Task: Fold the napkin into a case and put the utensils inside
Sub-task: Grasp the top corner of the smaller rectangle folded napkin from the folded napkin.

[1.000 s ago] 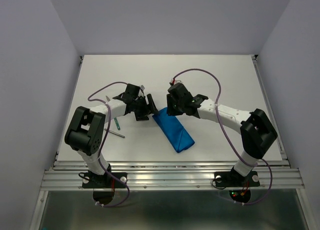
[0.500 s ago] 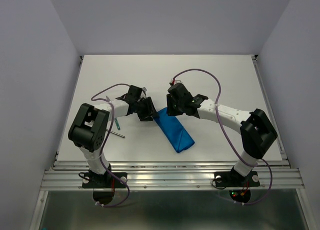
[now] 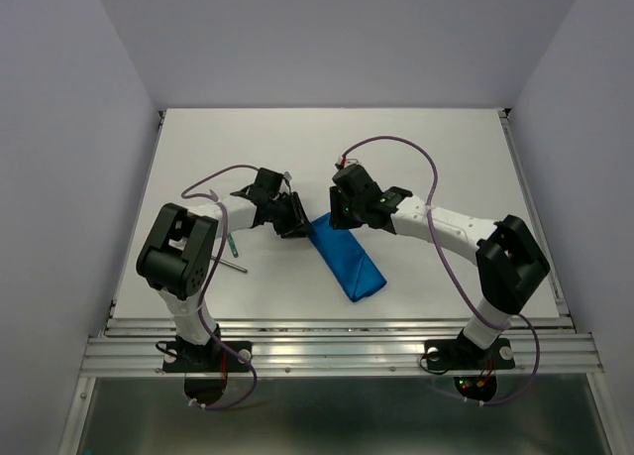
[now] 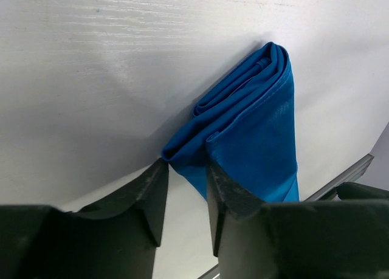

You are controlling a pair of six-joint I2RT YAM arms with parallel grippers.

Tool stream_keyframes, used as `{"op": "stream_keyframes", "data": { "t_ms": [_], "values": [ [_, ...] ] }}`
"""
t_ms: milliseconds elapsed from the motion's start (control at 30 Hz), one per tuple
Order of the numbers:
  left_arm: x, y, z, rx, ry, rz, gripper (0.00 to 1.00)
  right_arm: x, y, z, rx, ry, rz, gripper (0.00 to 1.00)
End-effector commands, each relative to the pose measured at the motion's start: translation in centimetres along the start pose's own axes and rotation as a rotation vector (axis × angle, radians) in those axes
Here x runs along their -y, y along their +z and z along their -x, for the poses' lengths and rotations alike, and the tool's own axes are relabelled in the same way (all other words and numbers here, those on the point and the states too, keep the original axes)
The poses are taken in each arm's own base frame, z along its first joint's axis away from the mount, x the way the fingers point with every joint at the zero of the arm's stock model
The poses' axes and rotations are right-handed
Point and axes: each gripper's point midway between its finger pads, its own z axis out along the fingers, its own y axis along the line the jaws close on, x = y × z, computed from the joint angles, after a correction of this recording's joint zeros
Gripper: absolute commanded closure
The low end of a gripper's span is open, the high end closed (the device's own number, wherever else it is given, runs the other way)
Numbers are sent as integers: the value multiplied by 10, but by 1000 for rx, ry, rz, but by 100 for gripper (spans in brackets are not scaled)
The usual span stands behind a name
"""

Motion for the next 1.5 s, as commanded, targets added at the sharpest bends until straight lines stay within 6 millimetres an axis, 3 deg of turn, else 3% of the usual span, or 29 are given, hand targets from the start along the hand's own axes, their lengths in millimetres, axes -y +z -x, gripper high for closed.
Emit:
{"op": "stream_keyframes", "data": {
  "t_ms": [0,367,567,967,1067,1100,1233,1467],
  "values": [
    [14,1,11,24,28,-27,52,-9,-6,13,42,-6,37,68],
    [23,0,15,41,40,-49,42,-9,-5,10,33,-5,41,68],
    [23,3,16,38,43,-48,44,-9,-5,9,31,-4,40,68],
    [25,8,19,38,33,-46,66,-10,-4,7,20,-11,49,68],
    [28,8,20,40,31,-49,75,-11,-3,6,17,-19,52,68],
    [28,8,21,41,30,-50,83,-10,-3,6,16,-25,52,68],
    [32,6,22,42,29,-57,100,-9,-2,3,7,-45,53,68],
    [39,-3,23,45,27,-62,100,-18,3,-7,9,-155,52,65]
  ]
}}
